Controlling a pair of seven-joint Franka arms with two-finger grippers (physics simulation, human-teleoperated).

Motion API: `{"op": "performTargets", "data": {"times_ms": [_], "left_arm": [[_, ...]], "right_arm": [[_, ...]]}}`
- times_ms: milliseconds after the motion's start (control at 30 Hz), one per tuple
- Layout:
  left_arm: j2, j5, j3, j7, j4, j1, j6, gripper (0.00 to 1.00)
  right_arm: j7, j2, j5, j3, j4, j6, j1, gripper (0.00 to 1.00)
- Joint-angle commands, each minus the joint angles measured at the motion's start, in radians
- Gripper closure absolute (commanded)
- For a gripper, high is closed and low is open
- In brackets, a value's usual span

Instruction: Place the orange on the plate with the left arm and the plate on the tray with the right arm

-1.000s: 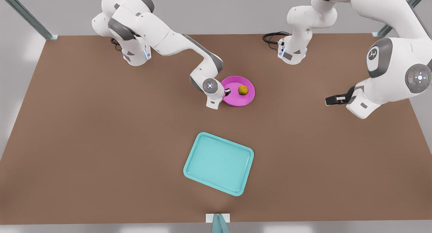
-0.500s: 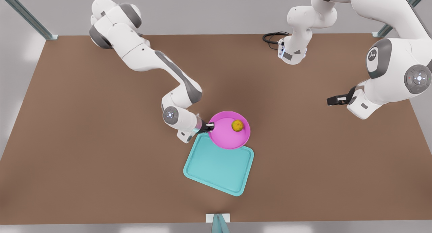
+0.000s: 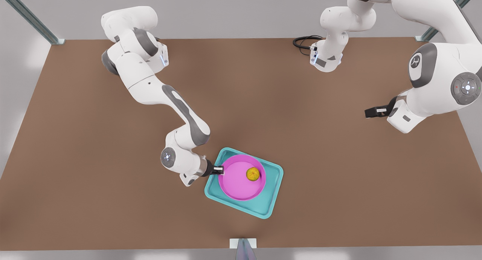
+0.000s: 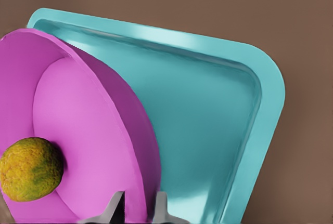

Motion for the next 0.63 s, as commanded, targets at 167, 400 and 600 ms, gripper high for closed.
{"op": "performTargets", "data": {"times_ms": [167, 400, 600], "left_arm": [[-0.001, 0.008, 0.000, 0.006, 0.000, 0.000, -0.001, 0.00], [-0.004, 0.004, 0.011, 0.147, 0.007, 0.003, -0.081, 0.00], [0.008, -0.012, -0.006, 0.159, 0.037, -0.011, -0.040, 0.00]], "right_arm": [[-0.029, -0.034, -0.002, -0.027, -0.009, 0.011, 0.000, 0.00], [-0.439, -0.785, -0.384, -0.411, -0.148, -1.100, -0.131, 0.00], [-0.440, -0.896, -0.410, -0.440, -0.151, -1.127, -0.163, 0.00]]}}
